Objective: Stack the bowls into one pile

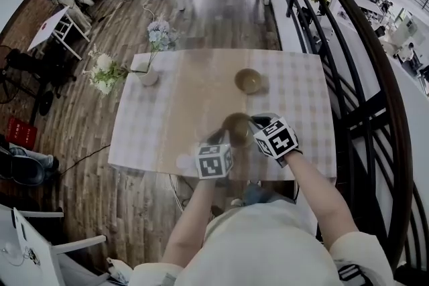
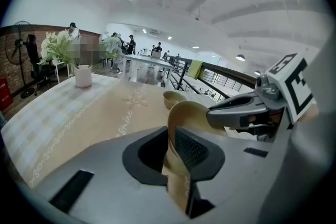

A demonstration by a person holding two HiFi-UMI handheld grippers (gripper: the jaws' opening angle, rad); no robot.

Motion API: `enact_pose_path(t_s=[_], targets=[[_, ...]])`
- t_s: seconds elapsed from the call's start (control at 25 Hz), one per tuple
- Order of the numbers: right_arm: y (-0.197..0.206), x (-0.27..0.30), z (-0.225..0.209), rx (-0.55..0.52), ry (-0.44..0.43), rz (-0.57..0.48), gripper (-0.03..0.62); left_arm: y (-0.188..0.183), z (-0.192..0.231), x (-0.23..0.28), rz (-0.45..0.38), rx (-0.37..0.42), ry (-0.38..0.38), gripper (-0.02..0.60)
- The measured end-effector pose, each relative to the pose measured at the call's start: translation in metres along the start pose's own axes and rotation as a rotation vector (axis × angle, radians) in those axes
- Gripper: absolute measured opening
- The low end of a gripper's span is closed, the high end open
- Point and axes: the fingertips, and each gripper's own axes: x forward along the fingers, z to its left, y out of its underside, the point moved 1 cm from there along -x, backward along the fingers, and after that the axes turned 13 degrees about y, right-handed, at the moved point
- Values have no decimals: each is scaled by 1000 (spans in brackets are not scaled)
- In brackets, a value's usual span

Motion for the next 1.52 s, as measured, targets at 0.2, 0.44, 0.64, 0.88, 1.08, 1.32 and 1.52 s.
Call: enact_pose_path(t_s=[0.2,0.44,0.64,0.88,1.08,1.32,1.52], targets=[[8,6,-2,5,-19,25,23,7,1,7,44,-1,-25,40],[19,18,3,-2,-50,54,25,21,10,13,80,-10,-61,41],[26,29,4,-13,-73,77,25,28,16,17,128,-19,-98,44],[34,39,10,-25,-95,97,31,36,24,21,160,-30,-127,44],[37,43,9,-31,-95,104,31,42,26,23,168,-39,-140,55],[41,48,6,-49,-79,108,40,41,30,26,167,-33,-166,80],[43,49,3,-36,-92,112,77,42,37,22,159,-58,-186,87]])
